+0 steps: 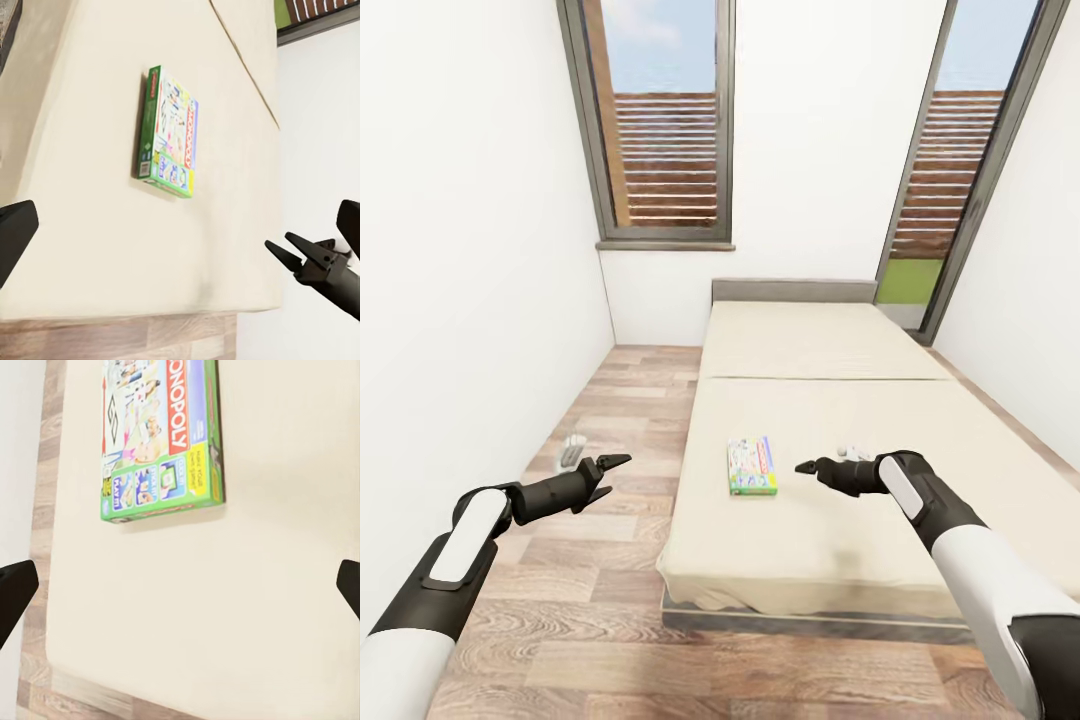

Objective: Put all the toys in the child's room - the three board games (two on the bed and one on the table), the two jigsaw puzzles on the table, and the tennis ball on the table - inside the toy box on the table in the child's room.

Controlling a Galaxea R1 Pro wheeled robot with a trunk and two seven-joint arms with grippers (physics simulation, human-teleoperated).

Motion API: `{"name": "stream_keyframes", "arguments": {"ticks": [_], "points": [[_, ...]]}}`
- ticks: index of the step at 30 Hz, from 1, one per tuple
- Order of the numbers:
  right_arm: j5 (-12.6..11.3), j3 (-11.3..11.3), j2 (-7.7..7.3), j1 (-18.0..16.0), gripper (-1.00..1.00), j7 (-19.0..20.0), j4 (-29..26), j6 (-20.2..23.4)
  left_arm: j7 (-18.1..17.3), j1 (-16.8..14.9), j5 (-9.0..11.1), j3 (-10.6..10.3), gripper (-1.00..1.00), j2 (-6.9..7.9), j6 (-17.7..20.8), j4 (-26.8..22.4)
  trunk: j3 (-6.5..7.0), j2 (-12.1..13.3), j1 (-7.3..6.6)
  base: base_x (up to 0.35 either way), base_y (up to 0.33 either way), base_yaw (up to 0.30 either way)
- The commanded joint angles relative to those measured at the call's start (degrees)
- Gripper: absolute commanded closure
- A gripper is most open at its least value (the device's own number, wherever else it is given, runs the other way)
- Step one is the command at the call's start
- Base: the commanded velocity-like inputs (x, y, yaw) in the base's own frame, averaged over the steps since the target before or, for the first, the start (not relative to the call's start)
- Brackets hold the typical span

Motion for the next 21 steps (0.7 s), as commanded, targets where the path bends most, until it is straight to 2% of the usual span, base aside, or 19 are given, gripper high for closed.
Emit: {"name": "stream_keyframes", "arguments": {"ticks": [1,17,21], "points": [[0.28,0.19,-0.06,-0.08,-1.00,0.33,0.08,0.12,0.04,-0.03,0.13,0.08,-1.00,-0.01,0.28,-0.01,-0.24,-0.44,0.22,0.000,0.000,0.000],[0.32,0.17,-0.06,-0.23,-1.00,0.15,0.43,0.26,-0.14,0.34,0.36,-0.13,-1.00,-0.03,0.28,-1.12,-3.12,-6.86,3.73,0.000,0.000,0.000],[0.33,0.17,-0.06,-0.23,-1.00,0.18,0.44,0.26,-0.28,0.48,0.37,-0.15,-1.00,-0.08,0.16,-1.54,-3.12,-6.86,3.73,0.000,0.000,0.000]]}}
